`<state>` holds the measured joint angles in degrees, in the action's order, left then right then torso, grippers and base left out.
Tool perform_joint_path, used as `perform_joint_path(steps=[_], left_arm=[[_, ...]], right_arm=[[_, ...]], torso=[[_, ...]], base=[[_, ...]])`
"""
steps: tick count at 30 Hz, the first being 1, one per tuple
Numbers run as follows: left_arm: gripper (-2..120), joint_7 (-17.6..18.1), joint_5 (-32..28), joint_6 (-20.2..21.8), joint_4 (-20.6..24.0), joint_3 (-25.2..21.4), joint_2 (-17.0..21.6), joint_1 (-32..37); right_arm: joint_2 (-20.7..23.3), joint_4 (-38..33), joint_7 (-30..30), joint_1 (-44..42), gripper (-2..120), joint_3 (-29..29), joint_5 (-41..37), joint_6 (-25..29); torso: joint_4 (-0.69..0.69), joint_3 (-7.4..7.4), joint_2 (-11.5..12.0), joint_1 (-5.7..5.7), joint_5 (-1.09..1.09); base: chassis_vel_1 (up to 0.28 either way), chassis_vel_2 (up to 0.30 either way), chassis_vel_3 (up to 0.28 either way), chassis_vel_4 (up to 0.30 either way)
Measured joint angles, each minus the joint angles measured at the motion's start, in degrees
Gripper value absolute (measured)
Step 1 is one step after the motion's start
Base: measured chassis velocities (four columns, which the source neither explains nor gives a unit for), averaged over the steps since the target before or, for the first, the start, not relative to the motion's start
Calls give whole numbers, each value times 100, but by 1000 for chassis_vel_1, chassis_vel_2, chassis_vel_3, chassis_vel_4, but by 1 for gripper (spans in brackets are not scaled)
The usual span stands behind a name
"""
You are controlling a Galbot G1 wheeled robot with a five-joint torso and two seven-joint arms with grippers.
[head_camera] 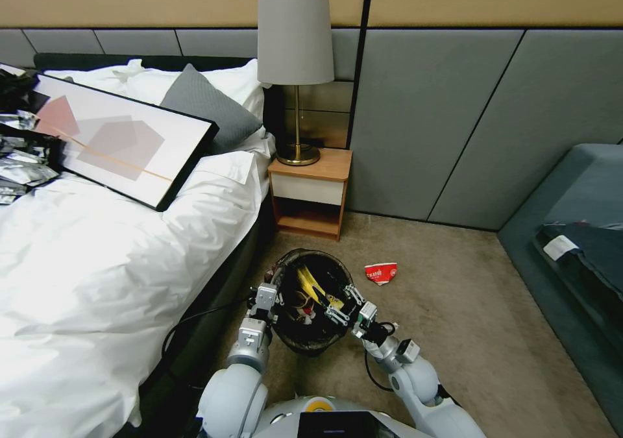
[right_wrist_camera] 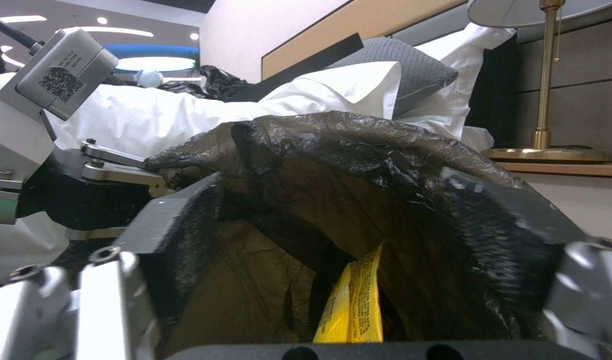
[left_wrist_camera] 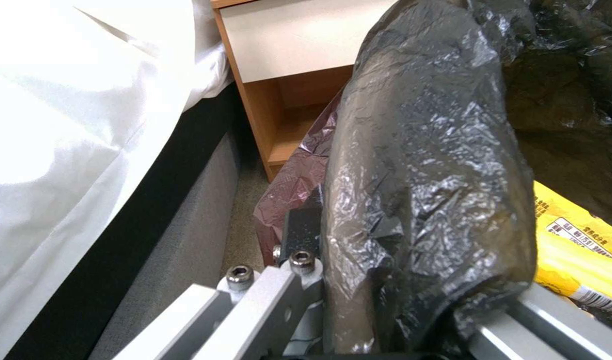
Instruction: Pick up the trash bin, then pick up the garbage from the floor and place it into the trash bin.
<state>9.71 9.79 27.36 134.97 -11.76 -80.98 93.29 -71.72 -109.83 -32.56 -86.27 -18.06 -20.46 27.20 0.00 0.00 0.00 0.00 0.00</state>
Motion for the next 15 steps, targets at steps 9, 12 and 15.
perform_joint_path(steps=[9,12,15], left_arm=[[1,10,-20,33,14,-2,5,1],[1,15,-23,32,13,-15,-23,7],[1,21,-44,32,7,-45,-26,10]], right_arm=[[-125,-482,842,-17,112,-52,577,80],[-367,-966,1807,-98,114,-190,1177,-3],[-556,-1318,2532,-274,115,-309,1395,-93]], torso=[[0,-1,0,0,2],[0,0,0,0,-3],[0,0,0,0,0]], base=[[0,0,0,0],[0,0,0,0],[0,0,0,0]])
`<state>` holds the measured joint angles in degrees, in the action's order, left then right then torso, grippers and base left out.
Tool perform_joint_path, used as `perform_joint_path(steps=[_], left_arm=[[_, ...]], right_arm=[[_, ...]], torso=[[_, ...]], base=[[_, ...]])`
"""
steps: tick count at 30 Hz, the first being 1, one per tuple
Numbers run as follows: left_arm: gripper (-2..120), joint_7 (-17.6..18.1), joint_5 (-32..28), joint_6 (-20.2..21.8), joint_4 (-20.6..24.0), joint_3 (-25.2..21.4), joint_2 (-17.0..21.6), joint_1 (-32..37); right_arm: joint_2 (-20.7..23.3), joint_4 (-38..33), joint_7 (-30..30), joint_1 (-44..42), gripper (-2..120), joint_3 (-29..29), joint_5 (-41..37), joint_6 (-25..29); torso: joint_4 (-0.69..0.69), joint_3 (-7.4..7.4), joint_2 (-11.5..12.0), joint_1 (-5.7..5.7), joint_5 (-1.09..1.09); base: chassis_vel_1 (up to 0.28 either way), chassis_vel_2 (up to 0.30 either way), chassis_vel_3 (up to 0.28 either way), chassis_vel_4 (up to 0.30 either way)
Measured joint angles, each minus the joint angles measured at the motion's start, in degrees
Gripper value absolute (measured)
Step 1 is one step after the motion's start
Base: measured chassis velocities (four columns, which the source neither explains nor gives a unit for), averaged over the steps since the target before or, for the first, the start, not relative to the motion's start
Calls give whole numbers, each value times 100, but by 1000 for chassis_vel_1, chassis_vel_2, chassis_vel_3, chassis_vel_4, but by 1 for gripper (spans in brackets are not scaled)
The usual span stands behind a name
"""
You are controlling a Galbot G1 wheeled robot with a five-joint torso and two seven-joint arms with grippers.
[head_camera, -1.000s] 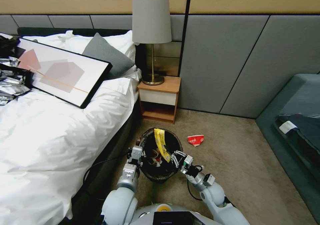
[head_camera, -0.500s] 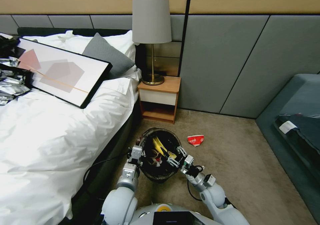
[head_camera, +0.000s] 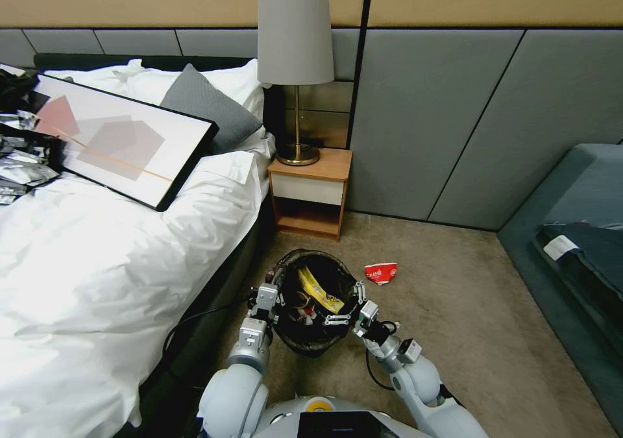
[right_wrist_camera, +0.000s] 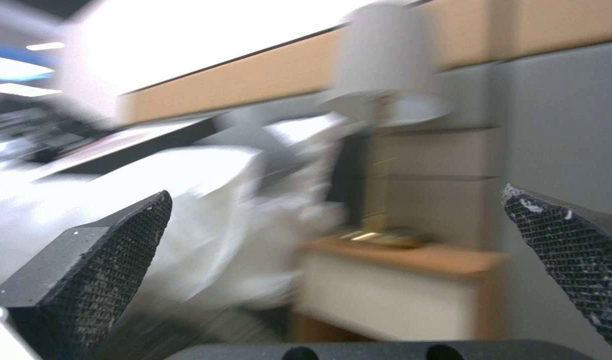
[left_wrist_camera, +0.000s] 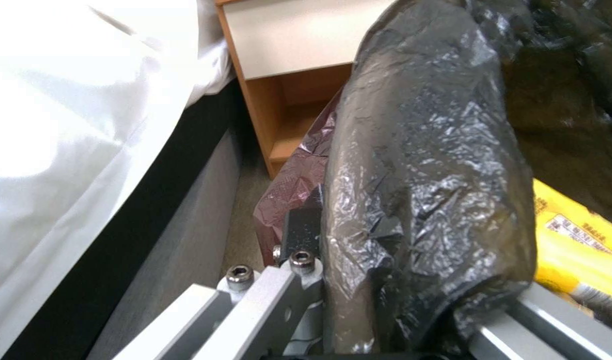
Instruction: Pick up the trash bin, then pick up the garbage from the floor and place it into the trash bin.
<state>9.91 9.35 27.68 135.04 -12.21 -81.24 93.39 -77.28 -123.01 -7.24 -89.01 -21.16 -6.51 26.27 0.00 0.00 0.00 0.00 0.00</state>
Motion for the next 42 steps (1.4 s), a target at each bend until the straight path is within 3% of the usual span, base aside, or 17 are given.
perform_joint_path(steps=[3,7,11,19,42], left_arm=[[1,15,-49,0,-1,-51,11,-20],[1,26,-85,0,8,-65,-2,-33],[1,32,-103,0,14,-65,-6,-36],[1,44,-119,0,30,-84,-22,-45],[1,46,-109,7,44,-69,-12,-49]], right_arm=[[-163,-355,438,-387,114,-259,366,79],[-367,-492,555,-660,110,-609,573,316],[-604,-428,620,-789,102,-895,549,497],[-842,-33,619,-929,100,-1149,401,757],[-857,449,476,-680,100,-1373,61,766]], torso=[[-1,0,0,0,0],[-1,0,0,0,0],[0,0,0,0,0],[0,0,0,0,0],[0,0,0,0,0]], base=[[0,0,0,0],[0,0,0,0],[0,0,0,0],[0,0,0,0],[-3,2,1,-3]])
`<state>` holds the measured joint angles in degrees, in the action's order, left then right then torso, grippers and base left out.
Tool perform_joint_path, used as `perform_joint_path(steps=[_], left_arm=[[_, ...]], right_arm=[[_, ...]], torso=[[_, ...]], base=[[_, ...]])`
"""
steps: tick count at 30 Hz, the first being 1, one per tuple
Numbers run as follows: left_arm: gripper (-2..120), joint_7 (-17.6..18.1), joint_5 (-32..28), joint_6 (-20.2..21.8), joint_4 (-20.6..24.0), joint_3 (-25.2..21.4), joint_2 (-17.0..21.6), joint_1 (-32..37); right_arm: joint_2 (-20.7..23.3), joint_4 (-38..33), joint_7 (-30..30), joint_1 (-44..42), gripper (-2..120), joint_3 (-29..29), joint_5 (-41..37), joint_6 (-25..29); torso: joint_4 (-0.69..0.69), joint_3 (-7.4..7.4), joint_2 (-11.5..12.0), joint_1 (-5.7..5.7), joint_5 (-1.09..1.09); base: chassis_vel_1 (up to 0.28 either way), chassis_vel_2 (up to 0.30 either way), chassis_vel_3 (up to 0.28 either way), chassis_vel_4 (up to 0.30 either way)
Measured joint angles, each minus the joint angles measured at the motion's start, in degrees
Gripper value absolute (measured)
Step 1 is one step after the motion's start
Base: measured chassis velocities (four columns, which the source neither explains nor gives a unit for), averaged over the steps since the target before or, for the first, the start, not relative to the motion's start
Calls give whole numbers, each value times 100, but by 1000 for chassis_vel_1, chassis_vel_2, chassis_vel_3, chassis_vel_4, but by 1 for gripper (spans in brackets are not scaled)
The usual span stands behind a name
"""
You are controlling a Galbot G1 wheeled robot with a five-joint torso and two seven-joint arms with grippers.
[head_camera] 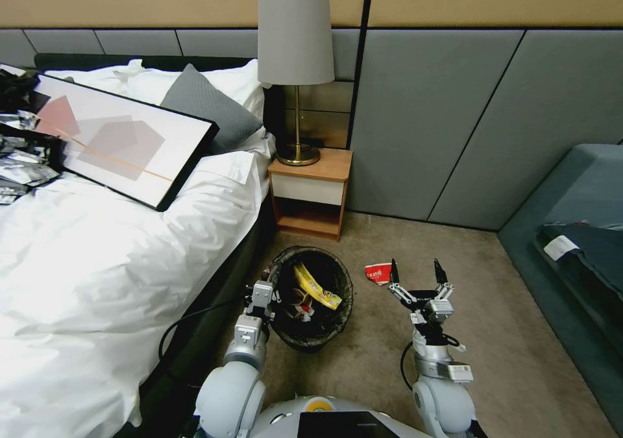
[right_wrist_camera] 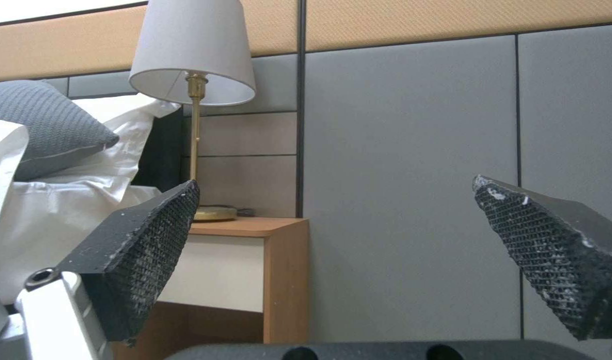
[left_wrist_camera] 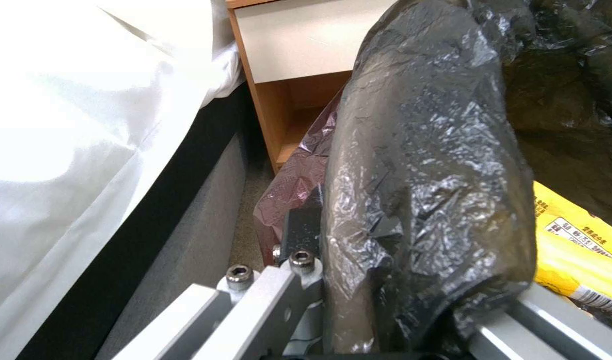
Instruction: Pick up the trash bin, then pick up the garbage from the floor and place it into the trash bin.
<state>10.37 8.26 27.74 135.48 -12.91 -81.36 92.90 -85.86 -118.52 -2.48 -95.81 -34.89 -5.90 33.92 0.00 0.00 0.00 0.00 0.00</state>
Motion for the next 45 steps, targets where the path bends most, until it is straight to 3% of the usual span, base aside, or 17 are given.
perform_joint_path(steps=[19,33,42,45], left_arm=[[1,-3,17,3,5,14,-4,10],[1,-5,45,2,-3,30,-4,54],[1,-13,121,-27,-30,92,-19,105],[1,-15,140,-40,-32,101,-18,126]], right_arm=[[26,138,-108,176,100,-92,-23,163],[24,207,-166,307,100,-64,43,171],[67,293,-86,391,100,-23,41,45],[164,399,194,498,100,72,47,-277]], torso=[[0,-1,0,-1,1],[0,0,0,0,0],[-1,0,0,0,0],[0,0,1,0,0]], base=[[-134,134,142,-134],[-6,6,8,-3],[0,0,0,0],[0,0,0,0]])
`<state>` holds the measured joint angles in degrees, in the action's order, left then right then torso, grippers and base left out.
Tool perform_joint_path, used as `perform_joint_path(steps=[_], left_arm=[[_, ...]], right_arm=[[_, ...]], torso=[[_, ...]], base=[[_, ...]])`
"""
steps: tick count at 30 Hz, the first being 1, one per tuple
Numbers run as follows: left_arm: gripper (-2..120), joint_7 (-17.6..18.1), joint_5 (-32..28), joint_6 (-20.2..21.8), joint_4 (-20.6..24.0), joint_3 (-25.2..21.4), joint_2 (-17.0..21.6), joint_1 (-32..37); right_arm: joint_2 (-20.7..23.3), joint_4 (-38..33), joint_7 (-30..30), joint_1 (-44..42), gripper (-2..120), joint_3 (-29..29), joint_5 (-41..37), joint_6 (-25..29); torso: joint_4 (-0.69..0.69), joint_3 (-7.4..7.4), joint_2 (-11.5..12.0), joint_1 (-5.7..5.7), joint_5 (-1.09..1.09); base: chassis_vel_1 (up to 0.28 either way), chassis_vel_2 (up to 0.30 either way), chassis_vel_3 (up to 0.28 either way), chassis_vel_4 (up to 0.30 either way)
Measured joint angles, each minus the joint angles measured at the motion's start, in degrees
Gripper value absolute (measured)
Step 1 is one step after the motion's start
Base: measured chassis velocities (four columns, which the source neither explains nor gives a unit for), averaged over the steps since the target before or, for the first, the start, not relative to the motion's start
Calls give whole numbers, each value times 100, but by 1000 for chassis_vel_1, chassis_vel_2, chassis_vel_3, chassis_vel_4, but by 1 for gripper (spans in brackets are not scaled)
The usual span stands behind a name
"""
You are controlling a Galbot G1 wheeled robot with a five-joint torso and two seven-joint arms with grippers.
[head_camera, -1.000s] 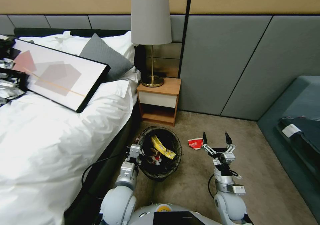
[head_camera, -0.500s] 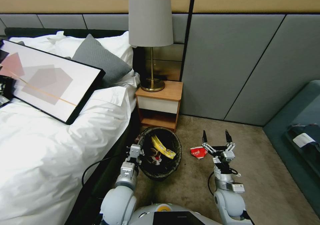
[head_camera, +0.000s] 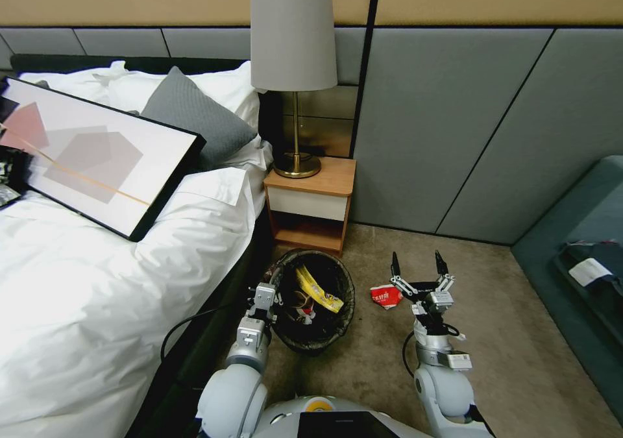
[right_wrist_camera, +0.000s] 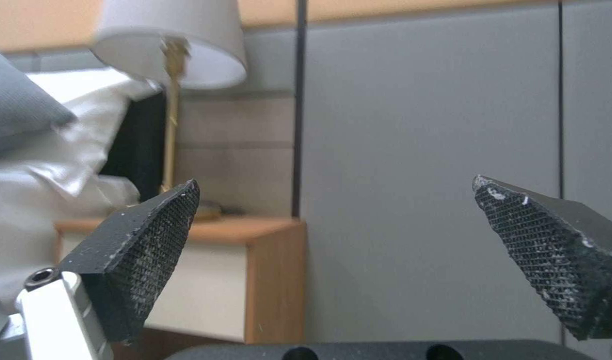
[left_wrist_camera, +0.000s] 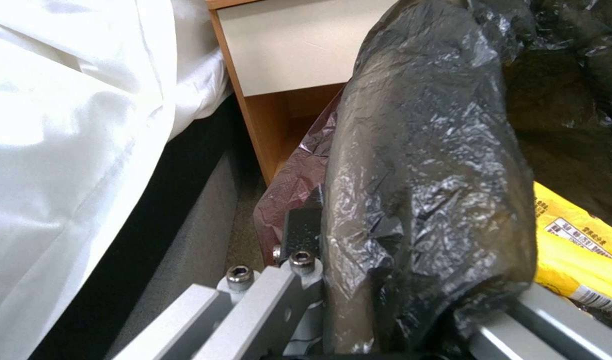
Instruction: Pick up the trash bin, then pick up the garbage from the floor and place it into the trash bin.
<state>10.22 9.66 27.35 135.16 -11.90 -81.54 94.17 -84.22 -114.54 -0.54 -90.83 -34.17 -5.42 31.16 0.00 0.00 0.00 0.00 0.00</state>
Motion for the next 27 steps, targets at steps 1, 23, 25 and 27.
perform_joint_path(steps=[1,23,25,27], left_arm=[[1,0,0,0,0,0,0,0],[1,-7,2,-4,-41,-5,23,-20],[1,-7,2,-1,-51,-3,14,-18],[1,-7,2,0,-52,-3,13,-17]], right_arm=[[0,0,0,0,100,0,0,0],[658,1374,1778,1642,100,523,-1822,-4528],[667,1812,1770,1864,100,560,-2000,-4619],[665,1957,1764,1939,100,565,-2023,-4633]], torso=[[0,0,0,0,0],[0,0,0,0,0],[0,0,0,0,0],[0,0,0,0,0]], base=[[0,0,0,0],[0,0,0,0],[0,0,0,0],[0,0,0,0]])
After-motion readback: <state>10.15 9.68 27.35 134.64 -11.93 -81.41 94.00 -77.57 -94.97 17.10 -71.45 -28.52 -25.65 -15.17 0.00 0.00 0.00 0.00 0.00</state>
